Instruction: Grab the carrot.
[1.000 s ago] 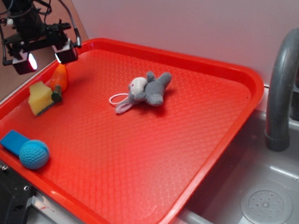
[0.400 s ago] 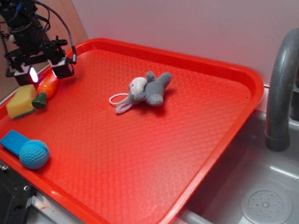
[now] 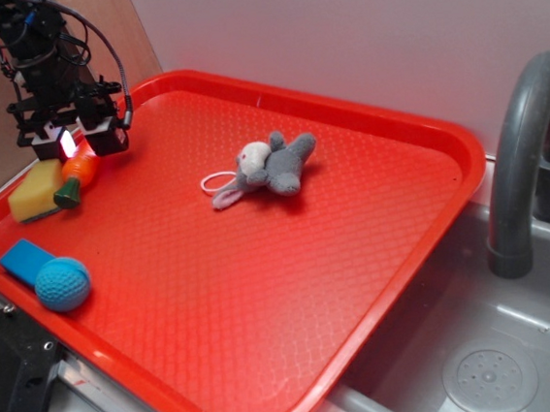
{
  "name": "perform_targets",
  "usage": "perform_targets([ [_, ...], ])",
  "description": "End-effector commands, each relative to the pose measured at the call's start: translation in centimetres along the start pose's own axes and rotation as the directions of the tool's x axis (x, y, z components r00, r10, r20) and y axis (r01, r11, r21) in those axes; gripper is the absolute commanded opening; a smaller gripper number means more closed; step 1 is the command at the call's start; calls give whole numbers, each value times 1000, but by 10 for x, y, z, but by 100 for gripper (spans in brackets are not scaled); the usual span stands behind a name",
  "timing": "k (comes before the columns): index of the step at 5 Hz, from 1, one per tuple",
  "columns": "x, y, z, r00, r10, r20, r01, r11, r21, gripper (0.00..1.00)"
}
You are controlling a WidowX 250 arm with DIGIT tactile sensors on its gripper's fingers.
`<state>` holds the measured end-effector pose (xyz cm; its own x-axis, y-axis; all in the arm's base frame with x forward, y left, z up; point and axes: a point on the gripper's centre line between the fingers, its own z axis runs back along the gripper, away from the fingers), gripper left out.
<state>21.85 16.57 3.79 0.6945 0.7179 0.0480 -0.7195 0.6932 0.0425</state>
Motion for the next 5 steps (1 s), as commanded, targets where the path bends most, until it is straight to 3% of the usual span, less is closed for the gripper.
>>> perform_targets([
  [1, -5, -3, 52, 998, 24, 53, -28, 997, 68, 0],
  [2, -17, -25, 104, 991, 122, 51, -122, 993, -3, 0],
  [3, -29, -32, 156, 983, 168, 68, -162, 983, -89, 0],
  [4, -41, -48, 208, 998, -63, 12, 64, 974, -215, 0],
  [5, -64, -64, 222, 976, -206, 71, 217, 952, -215, 0],
])
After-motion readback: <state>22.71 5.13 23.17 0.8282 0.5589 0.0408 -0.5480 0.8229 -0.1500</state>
